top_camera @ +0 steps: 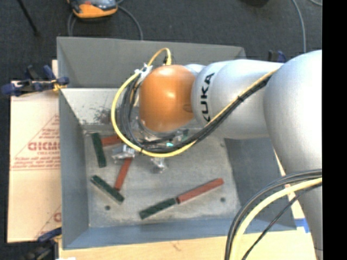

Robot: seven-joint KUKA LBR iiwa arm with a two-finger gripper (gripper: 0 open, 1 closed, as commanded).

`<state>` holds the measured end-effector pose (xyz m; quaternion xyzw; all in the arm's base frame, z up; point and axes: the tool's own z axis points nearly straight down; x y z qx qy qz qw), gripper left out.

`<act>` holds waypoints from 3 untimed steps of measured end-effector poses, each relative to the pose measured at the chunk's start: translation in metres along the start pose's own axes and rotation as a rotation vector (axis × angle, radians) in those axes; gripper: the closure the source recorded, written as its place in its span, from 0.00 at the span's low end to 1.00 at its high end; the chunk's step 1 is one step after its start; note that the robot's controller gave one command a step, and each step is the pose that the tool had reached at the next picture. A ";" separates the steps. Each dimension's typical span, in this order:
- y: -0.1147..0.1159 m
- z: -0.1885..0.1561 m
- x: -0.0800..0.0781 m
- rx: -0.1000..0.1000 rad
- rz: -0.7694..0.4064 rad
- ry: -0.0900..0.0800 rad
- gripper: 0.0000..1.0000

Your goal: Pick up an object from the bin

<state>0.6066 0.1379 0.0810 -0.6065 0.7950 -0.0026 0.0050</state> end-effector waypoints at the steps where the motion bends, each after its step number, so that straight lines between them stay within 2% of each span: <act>1: 0.004 0.008 -0.008 -0.005 -0.007 -0.002 1.00; 2: 0.004 0.009 -0.007 -0.006 -0.006 -0.002 1.00; 3: -0.019 -0.145 0.013 -0.002 -0.006 0.000 1.00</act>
Offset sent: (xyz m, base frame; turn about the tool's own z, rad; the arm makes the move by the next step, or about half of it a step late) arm 0.0000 0.0000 0.0000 0.0000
